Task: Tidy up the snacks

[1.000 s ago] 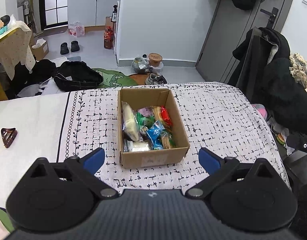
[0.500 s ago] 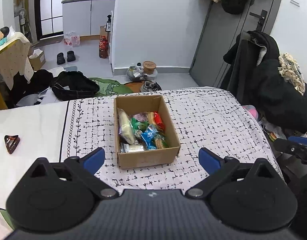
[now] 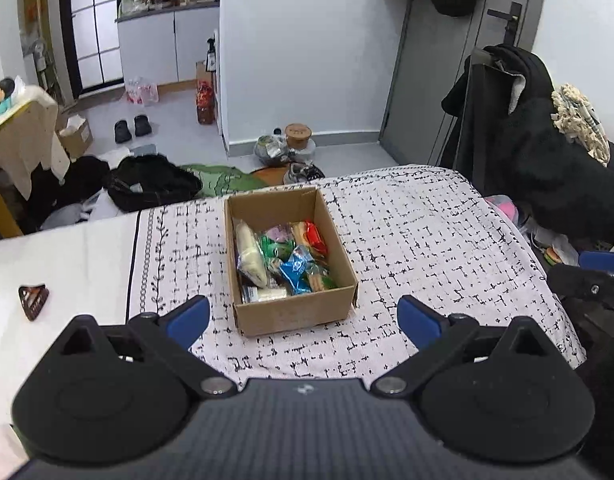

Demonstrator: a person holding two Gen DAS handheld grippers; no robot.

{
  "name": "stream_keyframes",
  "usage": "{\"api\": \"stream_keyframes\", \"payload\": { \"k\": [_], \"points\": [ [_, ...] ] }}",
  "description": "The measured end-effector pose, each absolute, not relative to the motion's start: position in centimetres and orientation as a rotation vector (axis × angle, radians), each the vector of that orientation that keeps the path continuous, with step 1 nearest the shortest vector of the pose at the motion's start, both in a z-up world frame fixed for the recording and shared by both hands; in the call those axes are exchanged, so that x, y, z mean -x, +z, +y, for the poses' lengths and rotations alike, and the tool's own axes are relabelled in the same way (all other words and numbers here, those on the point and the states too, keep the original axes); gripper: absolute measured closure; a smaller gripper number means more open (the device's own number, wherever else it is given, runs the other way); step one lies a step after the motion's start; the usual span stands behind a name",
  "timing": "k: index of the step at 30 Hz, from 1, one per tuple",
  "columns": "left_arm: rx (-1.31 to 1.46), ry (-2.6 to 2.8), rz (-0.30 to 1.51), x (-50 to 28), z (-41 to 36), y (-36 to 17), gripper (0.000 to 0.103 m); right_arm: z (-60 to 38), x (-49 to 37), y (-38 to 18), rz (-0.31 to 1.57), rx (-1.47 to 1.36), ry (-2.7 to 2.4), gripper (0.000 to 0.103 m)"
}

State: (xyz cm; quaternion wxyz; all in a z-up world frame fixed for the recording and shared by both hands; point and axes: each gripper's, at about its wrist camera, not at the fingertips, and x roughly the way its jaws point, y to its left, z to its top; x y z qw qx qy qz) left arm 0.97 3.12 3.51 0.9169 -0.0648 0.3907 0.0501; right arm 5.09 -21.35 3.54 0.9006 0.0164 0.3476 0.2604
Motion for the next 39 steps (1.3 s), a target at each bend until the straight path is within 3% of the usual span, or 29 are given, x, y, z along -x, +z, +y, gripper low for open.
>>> {"api": "stream_keyframes", "payload": {
  "k": [39],
  "points": [
    [0.146,0.121,0.811,-0.96,3.02,3.42,0.003,-21.83,-5.05,3.22,0.722,-0.039,0.500,0.000]
  ]
}}
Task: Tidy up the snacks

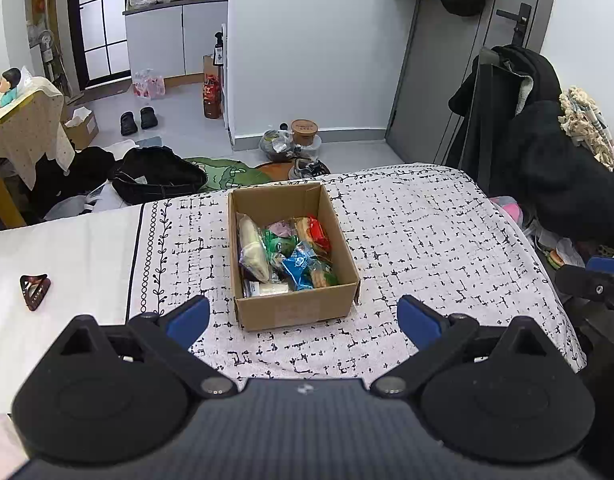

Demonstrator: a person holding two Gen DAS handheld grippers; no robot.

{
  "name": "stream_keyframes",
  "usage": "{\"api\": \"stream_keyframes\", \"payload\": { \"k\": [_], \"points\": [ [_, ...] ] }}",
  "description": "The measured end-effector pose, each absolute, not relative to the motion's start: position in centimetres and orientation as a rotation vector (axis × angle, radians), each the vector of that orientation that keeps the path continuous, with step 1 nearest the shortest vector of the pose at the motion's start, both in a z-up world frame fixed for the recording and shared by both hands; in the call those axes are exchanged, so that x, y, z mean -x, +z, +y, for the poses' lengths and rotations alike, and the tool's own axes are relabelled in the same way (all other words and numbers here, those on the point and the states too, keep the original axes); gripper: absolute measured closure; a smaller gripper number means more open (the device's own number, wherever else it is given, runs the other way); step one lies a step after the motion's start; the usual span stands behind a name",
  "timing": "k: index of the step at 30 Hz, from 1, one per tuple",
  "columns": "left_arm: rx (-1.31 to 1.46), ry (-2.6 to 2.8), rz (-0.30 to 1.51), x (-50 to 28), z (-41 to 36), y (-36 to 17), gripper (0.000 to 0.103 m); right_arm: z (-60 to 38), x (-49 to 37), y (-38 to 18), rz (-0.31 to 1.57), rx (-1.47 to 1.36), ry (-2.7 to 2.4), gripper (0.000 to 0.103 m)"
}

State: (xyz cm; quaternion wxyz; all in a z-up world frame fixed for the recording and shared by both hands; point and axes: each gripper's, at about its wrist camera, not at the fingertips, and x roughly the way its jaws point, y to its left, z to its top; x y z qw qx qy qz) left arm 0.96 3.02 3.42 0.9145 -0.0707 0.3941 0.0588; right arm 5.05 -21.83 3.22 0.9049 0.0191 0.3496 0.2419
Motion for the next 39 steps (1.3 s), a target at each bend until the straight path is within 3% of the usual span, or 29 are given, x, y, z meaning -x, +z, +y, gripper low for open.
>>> {"api": "stream_keyframes", "payload": {
  "k": [39],
  "points": [
    [0.142,0.125,0.817,-1.0,2.6,3.6,0.004,-23.2,-6.0,3.0,0.739,-0.050,0.484,0.000]
  ]
}}
